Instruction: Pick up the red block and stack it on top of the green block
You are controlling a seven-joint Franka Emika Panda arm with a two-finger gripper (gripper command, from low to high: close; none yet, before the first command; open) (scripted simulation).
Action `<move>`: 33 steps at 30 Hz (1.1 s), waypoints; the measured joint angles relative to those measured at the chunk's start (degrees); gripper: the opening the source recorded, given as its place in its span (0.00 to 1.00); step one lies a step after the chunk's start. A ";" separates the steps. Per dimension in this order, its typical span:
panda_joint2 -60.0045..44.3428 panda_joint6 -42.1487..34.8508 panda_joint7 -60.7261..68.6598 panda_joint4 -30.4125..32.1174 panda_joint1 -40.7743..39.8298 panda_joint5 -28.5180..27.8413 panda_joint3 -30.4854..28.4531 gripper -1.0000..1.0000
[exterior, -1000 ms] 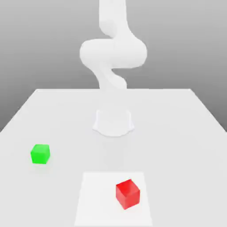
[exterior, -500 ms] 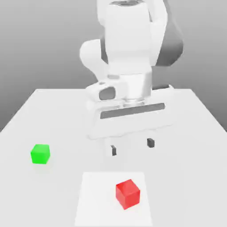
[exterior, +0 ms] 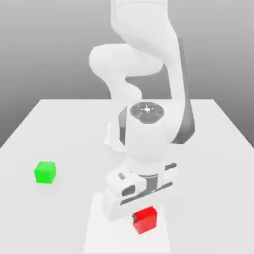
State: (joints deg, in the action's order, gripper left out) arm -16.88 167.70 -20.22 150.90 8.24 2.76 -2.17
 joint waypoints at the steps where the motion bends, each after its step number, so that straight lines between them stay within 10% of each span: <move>1: -0.61 0.53 0.09 -0.08 -0.12 0.10 0.15 0.00; 8: 11.07 -9.22 -1.60 1.77 0.23 -2.13 -1.32 0.00; 25: 30.14 -15.09 -15.79 14.16 -34.44 -15.35 -20.70 0.00; 33: 25.14 -9.52 -12.56 14.90 -34.23 -9.88 -24.13 0.00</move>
State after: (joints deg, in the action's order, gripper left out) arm 8.26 158.19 -32.77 165.80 -25.99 -7.12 -26.30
